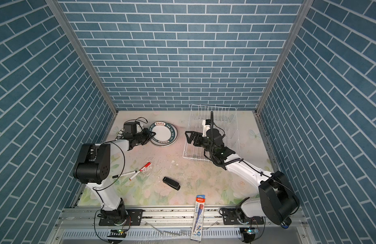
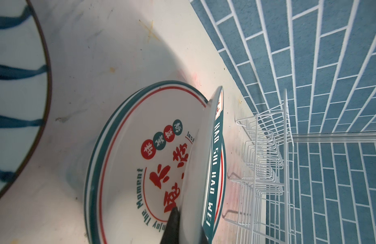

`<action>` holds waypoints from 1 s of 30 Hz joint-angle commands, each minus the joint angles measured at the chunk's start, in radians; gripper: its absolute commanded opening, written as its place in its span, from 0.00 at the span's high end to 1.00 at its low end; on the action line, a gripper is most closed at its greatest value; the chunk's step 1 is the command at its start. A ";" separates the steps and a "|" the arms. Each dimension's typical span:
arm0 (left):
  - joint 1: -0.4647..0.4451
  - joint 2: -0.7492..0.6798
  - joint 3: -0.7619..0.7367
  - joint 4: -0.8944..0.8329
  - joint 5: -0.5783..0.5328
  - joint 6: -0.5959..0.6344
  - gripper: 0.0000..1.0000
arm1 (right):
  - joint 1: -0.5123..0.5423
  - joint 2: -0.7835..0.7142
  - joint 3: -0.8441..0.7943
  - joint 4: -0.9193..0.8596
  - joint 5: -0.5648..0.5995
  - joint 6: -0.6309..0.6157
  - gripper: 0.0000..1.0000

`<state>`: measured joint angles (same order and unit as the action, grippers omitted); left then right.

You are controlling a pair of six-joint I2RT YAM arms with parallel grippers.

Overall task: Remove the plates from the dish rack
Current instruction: 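Lower the green-rimmed plate onto the printed plate stack with the left gripper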

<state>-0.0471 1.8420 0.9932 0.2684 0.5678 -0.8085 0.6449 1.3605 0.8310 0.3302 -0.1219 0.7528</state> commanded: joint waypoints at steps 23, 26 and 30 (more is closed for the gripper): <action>0.012 -0.014 0.048 -0.110 -0.012 0.076 0.72 | 0.001 0.003 0.037 0.032 -0.010 -0.009 0.01; 0.012 -0.029 0.059 -0.155 -0.037 0.105 0.68 | 0.001 -0.004 0.034 0.030 -0.009 -0.009 0.01; 0.012 -0.041 0.087 -0.245 -0.080 0.167 0.64 | 0.000 -0.016 0.029 0.025 -0.003 -0.018 0.01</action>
<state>-0.0414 1.8431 1.0374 0.0998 0.5285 -0.7094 0.6449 1.3617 0.8314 0.3439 -0.1234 0.7532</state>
